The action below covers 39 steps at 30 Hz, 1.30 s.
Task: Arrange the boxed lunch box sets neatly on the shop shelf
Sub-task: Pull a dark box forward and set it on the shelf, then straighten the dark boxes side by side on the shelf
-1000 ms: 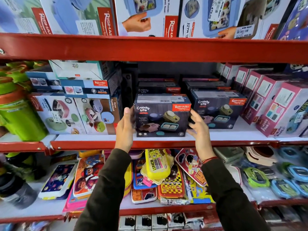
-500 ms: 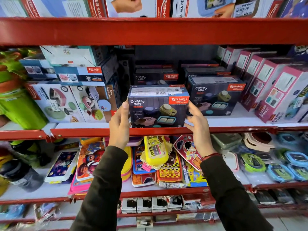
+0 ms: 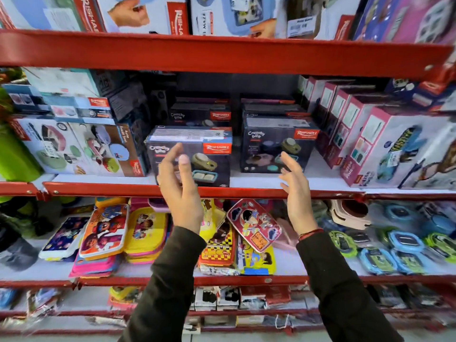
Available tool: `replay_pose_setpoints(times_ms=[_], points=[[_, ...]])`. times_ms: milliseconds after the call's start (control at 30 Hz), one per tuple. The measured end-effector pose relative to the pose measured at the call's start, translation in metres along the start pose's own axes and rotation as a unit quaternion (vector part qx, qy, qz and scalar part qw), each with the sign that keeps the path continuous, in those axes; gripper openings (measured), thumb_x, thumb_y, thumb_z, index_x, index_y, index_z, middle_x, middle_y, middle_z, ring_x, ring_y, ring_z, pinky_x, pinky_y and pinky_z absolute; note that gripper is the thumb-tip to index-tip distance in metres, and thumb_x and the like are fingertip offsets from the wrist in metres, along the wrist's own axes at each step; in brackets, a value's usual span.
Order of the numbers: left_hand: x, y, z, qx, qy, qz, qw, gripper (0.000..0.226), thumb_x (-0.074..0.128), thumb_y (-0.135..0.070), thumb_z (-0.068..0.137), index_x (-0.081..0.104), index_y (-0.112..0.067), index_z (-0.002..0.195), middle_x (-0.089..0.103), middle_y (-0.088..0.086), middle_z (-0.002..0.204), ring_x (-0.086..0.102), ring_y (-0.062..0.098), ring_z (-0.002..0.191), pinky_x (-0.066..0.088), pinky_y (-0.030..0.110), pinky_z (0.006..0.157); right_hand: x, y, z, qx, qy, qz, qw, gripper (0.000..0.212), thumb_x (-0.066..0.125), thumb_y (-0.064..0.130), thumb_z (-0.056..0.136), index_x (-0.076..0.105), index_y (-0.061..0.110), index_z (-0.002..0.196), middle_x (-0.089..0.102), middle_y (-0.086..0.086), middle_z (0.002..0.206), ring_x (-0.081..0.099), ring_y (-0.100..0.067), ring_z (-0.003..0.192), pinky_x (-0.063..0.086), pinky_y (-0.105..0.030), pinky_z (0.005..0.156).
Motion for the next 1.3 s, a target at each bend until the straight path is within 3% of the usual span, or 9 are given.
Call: replay_pose_setpoints(times_ms=[133,267,333,433,533,600,833,967,1300], points=[[0.059,-0.017,-0.039,0.007,0.062,-0.02,0.998,0.044,0.045,-0.041,0.103,0.061,-0.015,0.134,0.063,-0.005,0.133,0.056,0.002,0.128,0.039,0.018,0.11,-0.042,-0.001,0.01,0.013,-0.017,0.006,1.0,0.049,0.044,0.026,0.097,0.052,0.028,0.145,0.05,0.008,0.153,0.048,-0.005,0.136,0.041,-0.021,0.105],[0.118,-0.011,-0.058,-0.064,0.141,-0.026,0.988,0.042,0.045,-0.03,0.11,0.05,-0.017,0.149,0.054,-0.011,0.147,0.049,-0.021,0.125,0.035,-0.003,0.097,-0.071,0.002,0.026,0.03,-0.039,0.008,0.999,0.058,0.045,0.033,0.085,0.053,0.031,0.143,0.048,0.008,0.153,0.046,-0.008,0.137,0.034,-0.039,0.118],[0.141,0.0,-0.057,-0.113,0.142,-0.034,0.983,0.047,0.042,-0.033,0.111,0.041,-0.021,0.156,0.045,-0.01,0.157,0.044,-0.012,0.136,0.033,-0.005,0.101,-0.08,0.003,0.038,0.03,-0.042,0.002,0.999,0.064,0.045,0.036,0.084,0.046,0.031,0.147,0.041,0.006,0.158,0.039,-0.012,0.144,0.031,-0.041,0.122],[0.163,0.015,-0.047,-0.149,0.116,-0.033,0.982,0.057,0.039,-0.044,0.109,0.029,-0.025,0.162,0.029,-0.005,0.169,0.027,0.008,0.155,0.022,0.024,0.127,-0.085,0.006,0.06,0.04,-0.041,-0.015,0.998,0.073,0.047,0.035,0.085,0.032,0.025,0.156,0.028,0.0,0.166,0.026,-0.017,0.153,0.022,-0.037,0.125],[0.177,0.033,-0.033,-0.2,0.087,-0.037,0.975,0.071,0.039,-0.061,0.104,0.022,-0.027,0.165,0.021,-0.003,0.173,0.02,0.016,0.16,0.017,0.041,0.132,-0.083,0.0,0.081,0.068,-0.029,-0.025,0.997,0.071,0.049,0.032,0.092,0.026,0.023,0.159,0.022,-0.002,0.169,0.02,-0.022,0.156,0.018,-0.038,0.125],[0.182,0.04,-0.027,-0.222,0.08,-0.027,0.971,0.084,0.037,-0.074,0.095,0.024,-0.027,0.164,0.024,-0.001,0.173,0.022,0.019,0.16,0.017,0.038,0.131,-0.084,-0.008,0.09,0.087,-0.014,-0.015,0.996,0.075,0.047,0.038,0.088,0.025,0.023,0.159,0.023,-0.003,0.169,0.019,-0.022,0.156,0.017,-0.045,0.127],[0.173,0.038,-0.037,-0.22,0.074,-0.054,0.971,0.066,0.033,-0.058,0.106,0.03,-0.024,0.162,0.035,-0.002,0.168,0.032,0.009,0.15,0.019,0.021,0.118,-0.097,-0.031,0.086,0.073,-0.015,0.031,0.997,0.06,0.048,0.033,0.093,0.042,0.019,0.151,0.043,-0.007,0.159,0.04,-0.023,0.148,0.029,-0.049,0.125],[0.155,0.041,-0.05,-0.207,0.055,-0.055,0.975,0.095,0.038,-0.085,0.078,0.041,-0.032,0.158,0.043,-0.006,0.164,0.04,0.012,0.151,0.025,0.042,0.131,-0.104,-0.033,0.065,0.058,-0.013,0.036,0.998,0.064,0.046,0.041,0.084,0.047,0.028,0.147,0.048,0.001,0.155,0.046,-0.022,0.144,0.034,-0.051,0.122],[0.131,0.037,-0.065,-0.159,0.078,-0.04,0.983,0.097,0.028,-0.099,0.075,0.044,-0.045,0.153,0.05,-0.008,0.159,0.043,0.012,0.15,0.029,0.048,0.129,-0.106,-0.014,0.034,0.019,-0.032,0.028,0.999,0.053,0.041,0.03,0.093,0.056,0.024,0.144,0.06,0.004,0.144,0.055,0.008,0.12,0.048,-0.043,0.113]])
Point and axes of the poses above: each hand's wrist, its own z-axis towards the middle knuckle, its own x-axis out of the palm, y = z × x, the point moved 5 cm from there along z, towards the middle knuckle
